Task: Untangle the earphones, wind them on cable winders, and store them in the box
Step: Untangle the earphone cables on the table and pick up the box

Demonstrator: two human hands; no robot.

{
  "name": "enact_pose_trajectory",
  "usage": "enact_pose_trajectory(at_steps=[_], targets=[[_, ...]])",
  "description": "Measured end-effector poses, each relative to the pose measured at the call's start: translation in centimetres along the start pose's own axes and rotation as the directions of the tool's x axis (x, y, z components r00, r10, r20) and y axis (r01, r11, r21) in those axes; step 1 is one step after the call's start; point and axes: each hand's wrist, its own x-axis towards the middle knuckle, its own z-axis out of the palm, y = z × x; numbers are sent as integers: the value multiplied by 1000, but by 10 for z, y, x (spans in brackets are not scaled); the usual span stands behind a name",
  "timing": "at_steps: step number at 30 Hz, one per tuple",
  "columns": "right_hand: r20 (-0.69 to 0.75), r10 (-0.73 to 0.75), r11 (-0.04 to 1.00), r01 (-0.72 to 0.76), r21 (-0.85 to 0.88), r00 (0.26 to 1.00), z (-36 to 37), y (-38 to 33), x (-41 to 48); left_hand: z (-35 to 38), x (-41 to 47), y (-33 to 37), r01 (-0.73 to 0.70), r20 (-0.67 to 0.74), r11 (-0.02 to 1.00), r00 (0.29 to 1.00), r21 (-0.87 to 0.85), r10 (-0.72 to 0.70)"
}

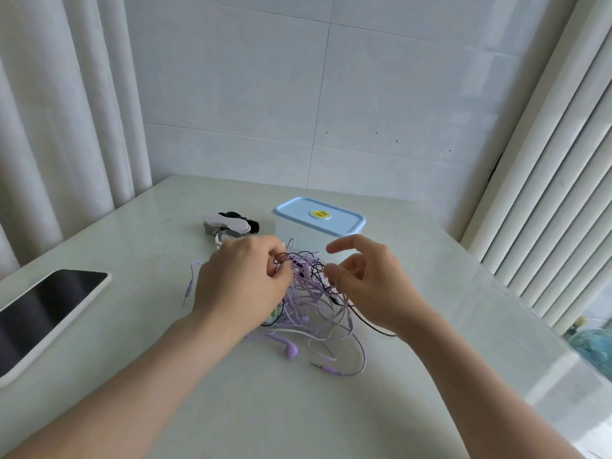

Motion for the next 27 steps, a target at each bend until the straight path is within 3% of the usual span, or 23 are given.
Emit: enact_pose_trajectory(at_steps=[7, 13, 19, 27], targets=[[186, 26, 996, -10, -89, 982, -2, -1, -6, 0, 2, -3, -12, -134, 999, 991, -46, 5], [169, -4, 983, 34, -178, 986, -3, 5, -4, 6, 6, -12, -94, -150, 993, 985, -68, 83], [227, 61, 979, -14, -204, 972, -5, 5, -2, 11, 9, -13, -21, -177, 984, 984, -180, -12], [369, 92, 988, -131, 81, 925, -14, -3, -10, 5, 10, -3, 129, -160, 920, 967, -370, -200]])
